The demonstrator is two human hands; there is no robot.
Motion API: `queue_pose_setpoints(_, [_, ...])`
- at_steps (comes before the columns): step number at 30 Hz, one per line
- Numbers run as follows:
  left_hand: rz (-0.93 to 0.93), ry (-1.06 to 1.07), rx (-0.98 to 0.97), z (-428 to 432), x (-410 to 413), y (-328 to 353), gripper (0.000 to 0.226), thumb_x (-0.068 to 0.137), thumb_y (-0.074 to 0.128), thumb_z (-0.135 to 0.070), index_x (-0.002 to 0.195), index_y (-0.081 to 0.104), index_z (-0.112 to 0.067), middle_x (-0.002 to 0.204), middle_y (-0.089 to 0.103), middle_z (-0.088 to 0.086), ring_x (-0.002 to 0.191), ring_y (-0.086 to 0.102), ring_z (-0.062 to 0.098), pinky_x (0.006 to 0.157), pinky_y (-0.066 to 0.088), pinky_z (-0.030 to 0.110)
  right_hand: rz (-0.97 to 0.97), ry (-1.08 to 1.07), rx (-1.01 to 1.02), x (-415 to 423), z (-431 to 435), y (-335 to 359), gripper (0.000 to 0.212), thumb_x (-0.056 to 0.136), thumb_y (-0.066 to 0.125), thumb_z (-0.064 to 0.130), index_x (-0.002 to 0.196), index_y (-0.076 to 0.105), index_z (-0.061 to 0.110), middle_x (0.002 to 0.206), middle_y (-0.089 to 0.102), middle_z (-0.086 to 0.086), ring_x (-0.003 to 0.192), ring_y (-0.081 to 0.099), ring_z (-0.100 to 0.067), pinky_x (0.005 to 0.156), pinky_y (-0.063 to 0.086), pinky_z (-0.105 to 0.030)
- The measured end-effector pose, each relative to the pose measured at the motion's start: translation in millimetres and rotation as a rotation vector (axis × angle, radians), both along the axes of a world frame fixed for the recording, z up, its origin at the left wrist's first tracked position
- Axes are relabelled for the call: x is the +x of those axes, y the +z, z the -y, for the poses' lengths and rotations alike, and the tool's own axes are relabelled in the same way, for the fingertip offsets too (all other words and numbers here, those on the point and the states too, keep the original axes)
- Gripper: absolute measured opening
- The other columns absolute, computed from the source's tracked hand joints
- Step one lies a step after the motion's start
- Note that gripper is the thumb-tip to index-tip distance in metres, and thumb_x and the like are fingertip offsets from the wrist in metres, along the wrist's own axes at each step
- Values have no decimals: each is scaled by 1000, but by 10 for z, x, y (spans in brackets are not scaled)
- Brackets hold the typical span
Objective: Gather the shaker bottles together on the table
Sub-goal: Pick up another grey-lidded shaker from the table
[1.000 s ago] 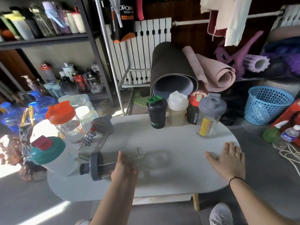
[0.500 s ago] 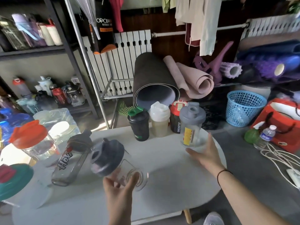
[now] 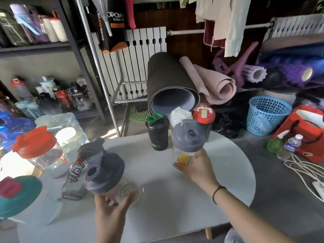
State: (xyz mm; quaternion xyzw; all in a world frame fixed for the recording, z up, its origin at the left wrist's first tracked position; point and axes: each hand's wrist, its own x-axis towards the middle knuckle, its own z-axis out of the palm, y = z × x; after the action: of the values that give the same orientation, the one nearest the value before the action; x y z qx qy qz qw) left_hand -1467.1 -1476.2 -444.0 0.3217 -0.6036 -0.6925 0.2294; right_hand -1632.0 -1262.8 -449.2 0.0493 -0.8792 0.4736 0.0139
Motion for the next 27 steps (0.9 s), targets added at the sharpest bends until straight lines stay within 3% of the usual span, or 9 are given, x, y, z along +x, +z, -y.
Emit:
queue_pose_setpoints(4, [-45,-22,-68,77,22,-44,121,37,94,-36,146,50,-12,133,66,18,123,66,38,114,53,52,39,119,0,4,549,56,65,62,85,52,113,68,16,108,70,5,99,69,-14,85,59,-32])
queue_pose_setpoints(8, [-55,-33,-66,168,-21,-138,110,34,91,-40,133,50,-18,126,68,16,122,66,38,117,51,56,70,148,-23,-7,751,-60,71,61,74,56,122,64,21,125,70,-2,113,66,-19,84,51,-30])
queue_pose_setpoints(12, [-50,-51,-61,191,-28,-208,111,32,88,-44,133,51,-18,115,72,7,102,71,24,102,58,47,62,133,-57,-37,806,-67,77,76,88,35,144,55,19,137,62,-5,126,60,-21,94,44,-27])
queue_pose_setpoints(17, [-49,-128,-163,139,22,-237,109,31,90,-47,131,54,-23,120,72,15,102,72,29,91,62,36,137,129,-108,79,736,-151,110,66,90,42,158,38,13,145,55,-9,134,57,-23,114,52,-40])
queue_pose_setpoints(20, [-32,-207,-261,68,54,-325,95,47,109,-19,127,60,-30,116,81,3,105,73,22,80,64,14,216,165,-89,339,479,-218,101,84,85,15,165,25,19,151,37,-3,147,44,-24,123,44,-38])
queue_pose_setpoints(22, [-8,-281,-327,-44,51,-365,91,61,106,5,131,61,-30,122,80,4,100,75,17,75,57,-3,223,288,-16,577,218,-245,84,87,76,5,147,30,41,139,38,6,145,46,-20,117,44,-26])
queue_pose_setpoints(23, [-11,-319,-363,-115,41,-395,94,59,107,2,130,62,-40,123,81,-3,102,75,15,75,55,-5,241,368,22,685,96,-269,82,85,76,7,139,30,49,138,40,12,144,47,-14,118,42,-21])
queue_pose_setpoints(25, [-8,-395,-420,-304,-2,-399,100,37,113,-46,120,61,-69,121,74,-39,104,73,-9,78,53,-6,234,512,58,863,-140,-260,90,81,80,14,139,25,56,145,41,20,140,47,5,117,39,-6])
queue_pose_setpoints(27, [7,-466,-422,-536,-85,-342,96,26,94,-82,115,58,-72,114,70,-50,103,65,-26,81,51,-6,255,531,66,954,-284,-269,95,82,87,17,143,23,51,146,43,17,128,51,18,93,41,11])
